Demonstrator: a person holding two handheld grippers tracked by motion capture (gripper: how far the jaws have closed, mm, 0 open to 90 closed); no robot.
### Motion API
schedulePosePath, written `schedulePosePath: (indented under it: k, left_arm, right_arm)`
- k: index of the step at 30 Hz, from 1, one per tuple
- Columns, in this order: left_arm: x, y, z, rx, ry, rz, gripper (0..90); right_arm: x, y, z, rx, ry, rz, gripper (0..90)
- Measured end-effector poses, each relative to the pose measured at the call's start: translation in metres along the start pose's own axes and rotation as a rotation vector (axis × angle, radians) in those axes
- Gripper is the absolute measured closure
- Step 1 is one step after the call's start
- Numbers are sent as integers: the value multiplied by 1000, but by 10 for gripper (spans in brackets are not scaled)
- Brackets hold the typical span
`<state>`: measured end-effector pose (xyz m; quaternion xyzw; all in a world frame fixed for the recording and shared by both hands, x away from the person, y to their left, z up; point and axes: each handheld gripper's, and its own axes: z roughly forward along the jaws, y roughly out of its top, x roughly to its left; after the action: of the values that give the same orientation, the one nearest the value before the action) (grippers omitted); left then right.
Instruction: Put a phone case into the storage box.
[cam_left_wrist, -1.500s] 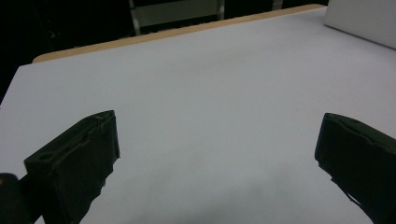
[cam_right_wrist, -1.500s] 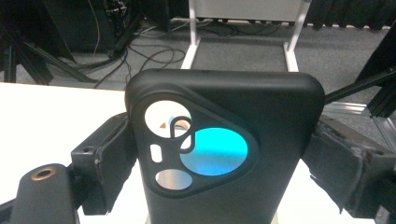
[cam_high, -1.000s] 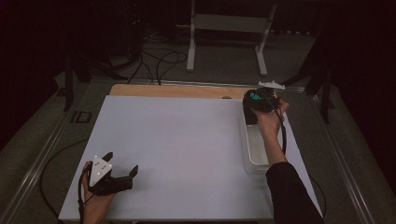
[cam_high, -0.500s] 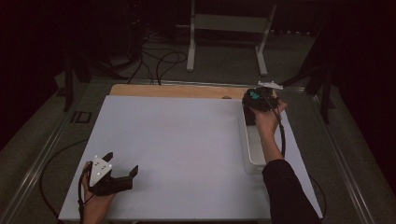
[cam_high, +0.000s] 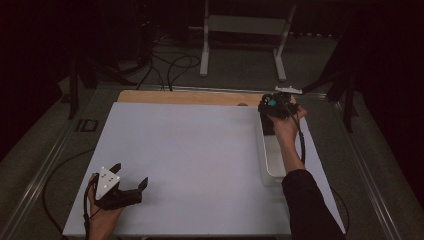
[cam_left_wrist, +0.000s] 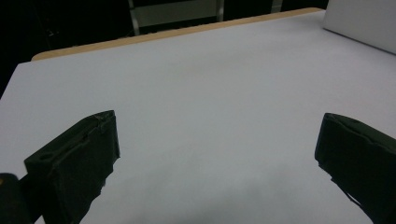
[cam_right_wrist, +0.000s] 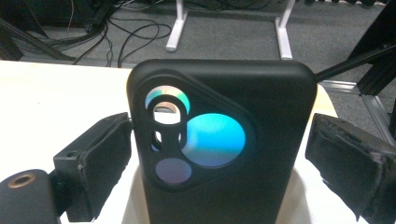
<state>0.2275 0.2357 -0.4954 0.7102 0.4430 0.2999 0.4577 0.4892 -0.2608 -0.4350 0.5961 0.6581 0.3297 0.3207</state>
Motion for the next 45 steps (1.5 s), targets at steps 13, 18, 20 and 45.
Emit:
schedulePosePath:
  k: [13, 18, 20, 45]
  left_arm:
    - [-1, 0, 0, 2, 1, 3, 5]
    - [-1, 0, 0, 2, 1, 3, 5]
    - [-1, 1, 0, 1, 1, 3, 5]
    - [0, 3, 1, 20, -33, 3, 4]
  right_arm:
    - [-7, 3, -12, -21, 27, -2, 74]
    - [-7, 4, -17, -31, 45, -16, 74]
    - [-8, 5, -21, -29, 59, -24, 74]
    - [-3, -14, -78, -77, 307, -131, 75]
